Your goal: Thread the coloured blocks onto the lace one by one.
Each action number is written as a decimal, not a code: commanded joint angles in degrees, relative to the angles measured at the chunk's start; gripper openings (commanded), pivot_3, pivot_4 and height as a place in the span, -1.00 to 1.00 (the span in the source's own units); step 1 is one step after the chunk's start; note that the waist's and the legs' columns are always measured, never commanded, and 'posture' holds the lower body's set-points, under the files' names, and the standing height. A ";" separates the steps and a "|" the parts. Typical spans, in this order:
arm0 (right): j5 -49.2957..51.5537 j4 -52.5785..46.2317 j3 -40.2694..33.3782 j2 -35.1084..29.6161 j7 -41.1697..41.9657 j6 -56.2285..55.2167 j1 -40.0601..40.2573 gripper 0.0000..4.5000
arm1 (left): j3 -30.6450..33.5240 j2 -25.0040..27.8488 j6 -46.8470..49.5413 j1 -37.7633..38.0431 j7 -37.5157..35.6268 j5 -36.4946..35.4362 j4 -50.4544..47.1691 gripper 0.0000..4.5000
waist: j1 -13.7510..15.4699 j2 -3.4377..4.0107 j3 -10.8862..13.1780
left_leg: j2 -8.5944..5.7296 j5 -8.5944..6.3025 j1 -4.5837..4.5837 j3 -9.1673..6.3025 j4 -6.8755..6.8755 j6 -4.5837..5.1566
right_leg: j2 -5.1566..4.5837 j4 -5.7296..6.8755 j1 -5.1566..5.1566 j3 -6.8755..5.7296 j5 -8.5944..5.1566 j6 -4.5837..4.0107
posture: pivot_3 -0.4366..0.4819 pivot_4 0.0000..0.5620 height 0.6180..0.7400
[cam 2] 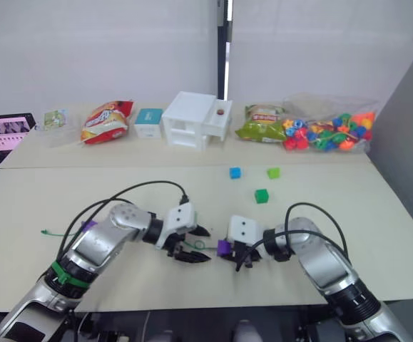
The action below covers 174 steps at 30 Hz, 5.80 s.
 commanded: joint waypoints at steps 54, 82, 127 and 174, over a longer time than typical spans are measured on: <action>1.61 -5.23 -1.09 -0.78 -2.25 3.91 1.44 -0.48 | -0.76 -2.54 -9.86 -1.00 0.01 6.59 1.83 -0.20 | 0.03 0.00 0.00 | 0.00 0.00 -0.07 0.00 0.02 0.00 | 0.01 0.01 -0.05 -0.01 0.00 0.00 | -0.05 -0.47 1.00; 5.72 -9.76 -7.15 -8.44 -4.59 5.60 7.45 1.00 | -6.85 -12.12 -14.36 -5.26 -0.37 9.33 12.65 -0.14 | 1.22 -0.01 0.00 | -0.02 0.00 -0.15 0.02 0.09 0.01 | -0.01 -0.06 -0.02 -0.01 0.01 0.02 | -0.05 -0.47 1.00; 6.10 -5.10 -9.38 -10.80 1.32 -6.21 7.73 -1.00 | 13.58 26.73 -31.68 6.26 -5.70 10.52 30.62 -0.46 | -0.20 0.02 -0.01 | 0.08 -0.01 0.24 0.07 -0.16 0.03 | 0.06 0.01 0.07 -0.01 0.00 0.00 | -0.05 -0.47 1.00; 0.46 -7.01 3.14 -2.59 -0.93 7.89 -6.79 -1.00 | -0.49 -5.28 -13.39 -1.63 1.98 6.14 7.03 -0.99 | 0.15 -0.04 0.01 | 0.00 -0.01 -0.17 0.01 0.08 0.01 | -0.01 0.04 -0.14 -0.04 0.03 -0.01 | -0.05 -0.47 1.00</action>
